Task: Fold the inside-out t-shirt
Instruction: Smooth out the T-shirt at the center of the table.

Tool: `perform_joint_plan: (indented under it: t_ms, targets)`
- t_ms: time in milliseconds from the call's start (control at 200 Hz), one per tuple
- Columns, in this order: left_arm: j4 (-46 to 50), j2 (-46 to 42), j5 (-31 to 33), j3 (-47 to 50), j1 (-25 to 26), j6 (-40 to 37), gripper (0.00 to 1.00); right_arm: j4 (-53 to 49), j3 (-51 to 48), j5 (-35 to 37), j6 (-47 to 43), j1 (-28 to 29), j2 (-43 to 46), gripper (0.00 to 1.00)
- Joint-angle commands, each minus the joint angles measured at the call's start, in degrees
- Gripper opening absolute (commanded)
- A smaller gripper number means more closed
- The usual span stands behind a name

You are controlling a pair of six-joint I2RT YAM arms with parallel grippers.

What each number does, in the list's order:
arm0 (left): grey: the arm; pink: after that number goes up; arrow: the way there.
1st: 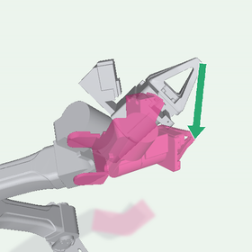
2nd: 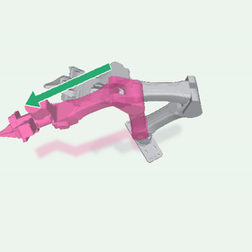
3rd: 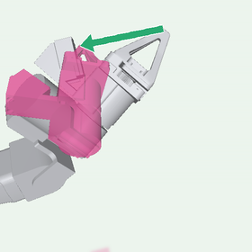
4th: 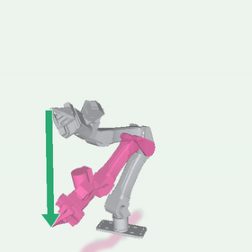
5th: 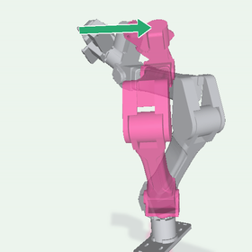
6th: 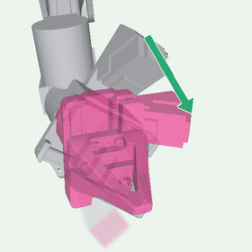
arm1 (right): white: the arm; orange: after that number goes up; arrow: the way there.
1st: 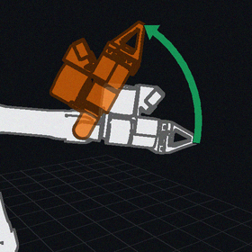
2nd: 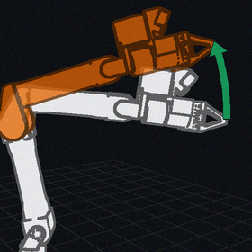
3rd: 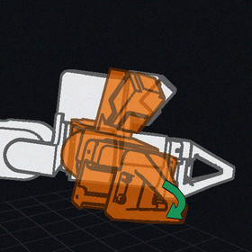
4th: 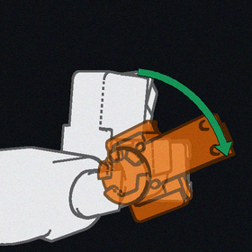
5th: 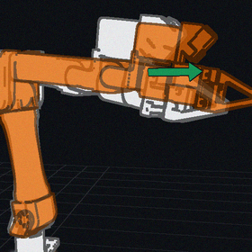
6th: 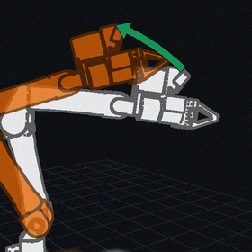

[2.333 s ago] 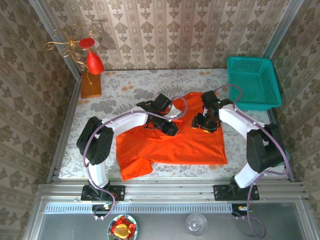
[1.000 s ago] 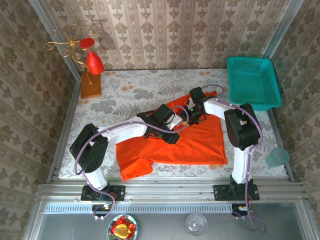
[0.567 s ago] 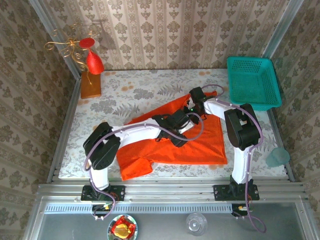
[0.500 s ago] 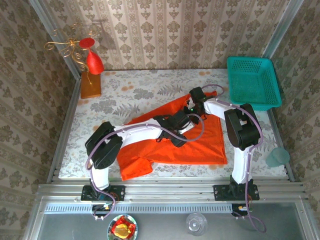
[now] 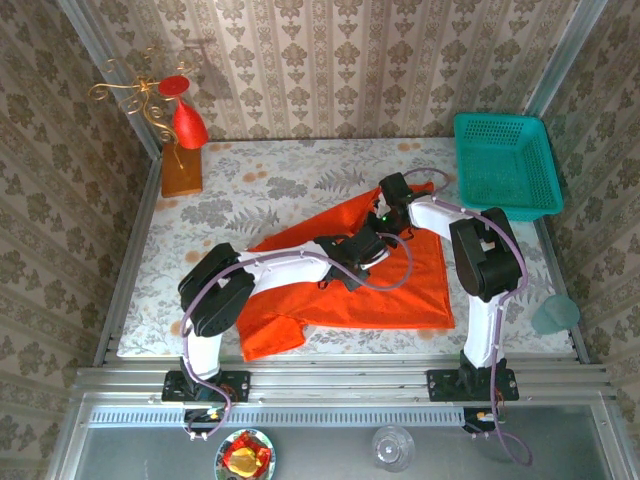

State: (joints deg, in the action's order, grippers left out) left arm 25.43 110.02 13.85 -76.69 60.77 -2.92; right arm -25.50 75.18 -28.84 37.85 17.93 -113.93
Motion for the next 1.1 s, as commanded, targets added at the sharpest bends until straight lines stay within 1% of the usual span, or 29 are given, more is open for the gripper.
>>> perform_joint_plan:
  t_ms: [0, 40, 115, 280, 370, 415, 460, 505, 595, 650, 720, 875, 890, 940, 1040, 1095]
  targets:
    - [-1.06, -1.89, 2.95, 0.18, 0.17, -0.42, 0.13, -1.53, 1.00, -0.84, 0.56, 0.18, 2.67, 0.06]
    - [-1.32, -2.85, 2.86, 0.63, -0.08, -0.41, 0.07, -1.32, 1.32, -1.11, 0.94, 0.27, 3.04, 0.03]
    - [-1.52, -4.71, 2.17, 1.47, -1.16, -0.67, 0.00, -1.05, 2.30, -1.40, 1.59, 0.50, 3.46, 0.00]
    - [-1.62, -8.34, -1.48, 2.54, -5.46, -1.77, 0.00, -0.87, 6.03, -1.48, 2.71, 1.45, 3.13, 0.00]
    - [-1.30, -9.57, -5.90, 2.43, -9.03, -2.34, 0.00, -1.05, 9.13, -1.49, 3.51, 1.82, 1.67, 0.00]
    - [-1.09, -10.12, -6.43, 2.22, -10.69, -1.98, 0.00, -1.20, 10.64, -1.24, 3.91, 2.05, 1.03, 0.00]
    - [-1.70, -11.24, -7.24, 2.77, -12.33, -1.09, 0.05, -1.22, 12.20, -1.08, 4.16, 2.29, 0.30, 0.00]
    - [-2.51, -12.65, -9.86, 3.71, -14.18, 0.35, 0.11, -1.52, 13.61, -1.07, 4.33, 2.54, -0.32, 0.00]
    - [-4.25, -15.34, -14.36, 6.07, -16.59, 2.62, 0.32, -1.62, 16.04, -1.71, 5.14, 3.13, -1.68, 0.00]
    - [-5.03, -16.64, -15.53, 7.62, -16.74, 2.92, 0.41, -1.03, 16.73, -2.26, 5.93, 3.40, -2.21, 0.00]
    - [-6.37, -17.36, -16.69, 9.26, -16.31, 3.35, 0.47, -0.25, 17.23, -2.32, 6.87, 3.69, -2.54, 0.00]
    - [-9.40, -14.68, -16.05, 10.56, -13.15, 4.73, 0.53, -0.18, 17.52, -1.04, 7.77, 3.82, -3.73, 0.00]
    - [-9.77, -14.21, -16.04, 10.59, -12.90, 4.90, 0.53, -0.48, 17.55, -0.66, 7.65, 3.77, -3.87, 0.02]
    - [-10.44, -12.64, -16.04, 9.99, -12.20, 5.53, 0.54, -2.80, 18.21, 1.23, 6.51, 3.54, -4.47, 0.22]
    - [-10.42, -9.46, -15.78, 8.08, -10.93, 6.20, 0.54, -8.09, 18.70, 6.24, 3.61, 2.87, -3.60, 0.36]
    - [-10.25, -8.01, -15.48, 6.84, -10.10, 6.10, 0.54, -9.67, 17.82, 8.35, 2.51, 2.02, -2.03, 0.40]
